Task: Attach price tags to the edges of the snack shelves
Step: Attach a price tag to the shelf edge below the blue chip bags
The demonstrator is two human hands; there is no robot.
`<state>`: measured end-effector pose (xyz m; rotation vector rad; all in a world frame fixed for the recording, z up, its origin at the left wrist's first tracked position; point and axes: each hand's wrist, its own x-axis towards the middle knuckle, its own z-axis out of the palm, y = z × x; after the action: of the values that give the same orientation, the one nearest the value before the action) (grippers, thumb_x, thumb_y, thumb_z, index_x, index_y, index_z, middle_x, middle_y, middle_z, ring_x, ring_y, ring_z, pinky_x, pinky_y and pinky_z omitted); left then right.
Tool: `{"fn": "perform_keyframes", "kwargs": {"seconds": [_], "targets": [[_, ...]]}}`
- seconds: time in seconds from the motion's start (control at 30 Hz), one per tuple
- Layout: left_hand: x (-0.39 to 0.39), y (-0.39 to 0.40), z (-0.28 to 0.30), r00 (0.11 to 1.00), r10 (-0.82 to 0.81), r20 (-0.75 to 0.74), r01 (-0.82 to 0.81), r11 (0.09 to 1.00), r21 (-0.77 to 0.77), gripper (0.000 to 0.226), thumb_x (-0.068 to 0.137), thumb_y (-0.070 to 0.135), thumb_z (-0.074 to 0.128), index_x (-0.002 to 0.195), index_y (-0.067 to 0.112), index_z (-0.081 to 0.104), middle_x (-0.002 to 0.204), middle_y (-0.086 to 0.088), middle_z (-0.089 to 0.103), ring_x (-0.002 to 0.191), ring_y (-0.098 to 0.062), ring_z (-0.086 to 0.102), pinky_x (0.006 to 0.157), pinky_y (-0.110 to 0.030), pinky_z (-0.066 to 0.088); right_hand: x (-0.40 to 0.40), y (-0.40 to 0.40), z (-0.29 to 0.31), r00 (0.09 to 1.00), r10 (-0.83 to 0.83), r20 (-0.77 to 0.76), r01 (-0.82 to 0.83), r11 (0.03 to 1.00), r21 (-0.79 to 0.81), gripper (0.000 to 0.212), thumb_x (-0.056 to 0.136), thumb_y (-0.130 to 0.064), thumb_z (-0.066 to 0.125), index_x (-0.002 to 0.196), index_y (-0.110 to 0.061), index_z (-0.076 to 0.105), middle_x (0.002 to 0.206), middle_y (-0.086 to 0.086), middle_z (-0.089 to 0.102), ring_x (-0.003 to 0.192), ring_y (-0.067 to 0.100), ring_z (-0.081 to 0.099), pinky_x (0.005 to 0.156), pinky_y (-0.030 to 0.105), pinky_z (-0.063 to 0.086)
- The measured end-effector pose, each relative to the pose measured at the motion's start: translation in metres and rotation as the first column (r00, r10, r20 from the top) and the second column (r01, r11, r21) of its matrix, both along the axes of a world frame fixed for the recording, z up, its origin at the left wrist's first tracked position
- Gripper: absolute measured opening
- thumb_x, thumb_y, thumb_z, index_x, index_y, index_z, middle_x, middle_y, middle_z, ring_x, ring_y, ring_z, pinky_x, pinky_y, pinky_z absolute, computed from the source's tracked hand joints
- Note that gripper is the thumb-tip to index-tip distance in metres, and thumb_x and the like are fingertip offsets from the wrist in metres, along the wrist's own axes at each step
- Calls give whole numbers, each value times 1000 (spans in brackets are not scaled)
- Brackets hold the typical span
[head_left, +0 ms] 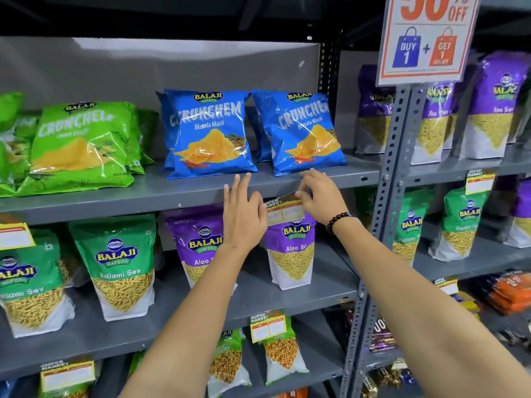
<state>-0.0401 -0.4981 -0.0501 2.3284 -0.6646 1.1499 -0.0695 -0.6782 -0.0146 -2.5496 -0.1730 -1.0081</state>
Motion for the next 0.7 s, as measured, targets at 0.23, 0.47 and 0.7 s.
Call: {"fn": "perform_keyframes", "kwargs": {"seconds": [0.23,0.47,0.7], "targets": [[8,18,13,999,47,-11,-47,997,61,9,85,13,61,85,4,62,112,-17,62,105,-35,57,110,-52,30,8,10,-6,999,-33,-11,34,998,50,13,83,-16,66,81,-4,65,116,14,60,110,32,52,108,49,30],[11,15,21,992,127,5,-127,985,118,14,88,19,53,91,7,61,100,-12,61,87,-31,57,83,-43,50,15,14,-1,994,-105,4,104,992,73,13,84,-24,64,79,-11,63,99,10,58,96,29,52,95,44,33],[13,14,31,985,172,16,-173,976,132,16,91,22,48,91,9,58,94,-10,61,84,-27,58,55,-35,45,17,17,11,989,-142,-29,144,986,80,15,86,-27,61,79,-14,60,97,9,58,94,28,53,94,45,34]]}}
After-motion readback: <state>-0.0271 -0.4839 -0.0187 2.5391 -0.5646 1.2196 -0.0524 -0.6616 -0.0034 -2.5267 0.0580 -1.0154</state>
